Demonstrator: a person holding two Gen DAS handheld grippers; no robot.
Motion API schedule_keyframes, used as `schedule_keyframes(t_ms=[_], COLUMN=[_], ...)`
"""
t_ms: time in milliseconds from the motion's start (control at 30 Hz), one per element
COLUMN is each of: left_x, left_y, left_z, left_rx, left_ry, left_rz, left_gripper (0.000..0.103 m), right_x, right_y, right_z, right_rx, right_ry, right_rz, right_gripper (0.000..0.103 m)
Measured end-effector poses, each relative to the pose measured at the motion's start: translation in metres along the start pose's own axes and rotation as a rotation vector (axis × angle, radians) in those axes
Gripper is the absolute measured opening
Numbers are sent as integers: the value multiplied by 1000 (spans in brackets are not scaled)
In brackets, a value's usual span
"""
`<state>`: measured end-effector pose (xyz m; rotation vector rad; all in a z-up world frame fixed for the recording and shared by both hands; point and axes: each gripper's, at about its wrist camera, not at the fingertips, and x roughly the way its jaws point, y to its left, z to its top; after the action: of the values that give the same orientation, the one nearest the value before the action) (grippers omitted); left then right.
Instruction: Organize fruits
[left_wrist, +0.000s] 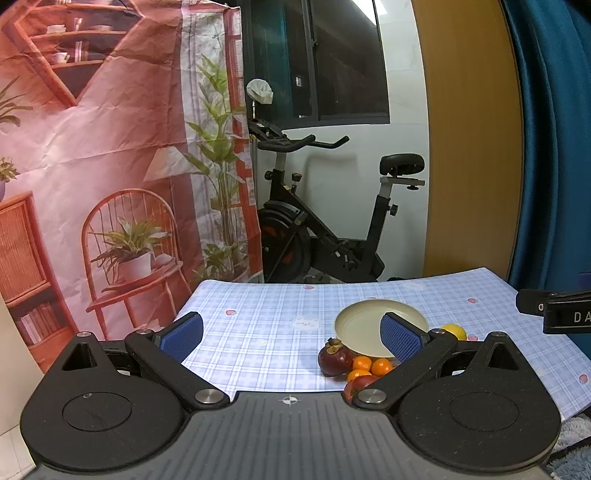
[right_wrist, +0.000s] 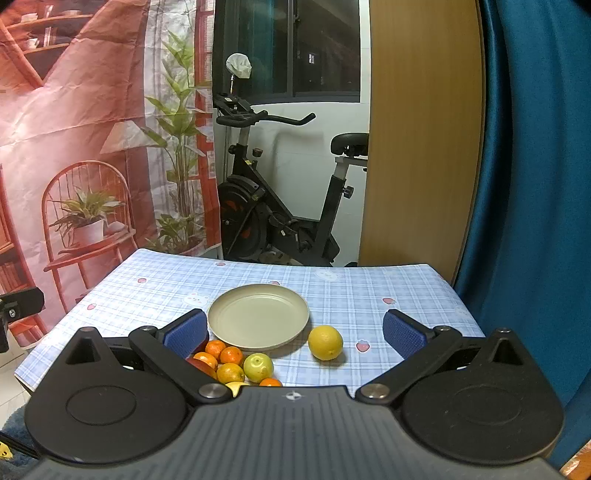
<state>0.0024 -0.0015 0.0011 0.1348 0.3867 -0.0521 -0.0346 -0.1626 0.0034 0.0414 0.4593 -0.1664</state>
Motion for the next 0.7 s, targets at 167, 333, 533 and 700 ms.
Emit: schedule_keyframes(t_ms=[167,333,533,700], left_x=[-1,-2,-2,-3], left_y=[0,-1,-1,0], left_z=[-1,-1,-1,-2], left_rx=[2,1,0,-1], left_ry=[-3,-3,-5,-8], left_rz=[-2,-10,-13,-16], left_gripper=[103,103,103,103], right_x=[0,0,0,0], right_y=[1,1,2,3], right_z=[2,1,1,1], right_rx=[-6,-4,-5,-5], right_ry=[-1,-1,-1,-1], right_rz=[-2,-2,-2,-2], right_gripper=[103,103,103,103])
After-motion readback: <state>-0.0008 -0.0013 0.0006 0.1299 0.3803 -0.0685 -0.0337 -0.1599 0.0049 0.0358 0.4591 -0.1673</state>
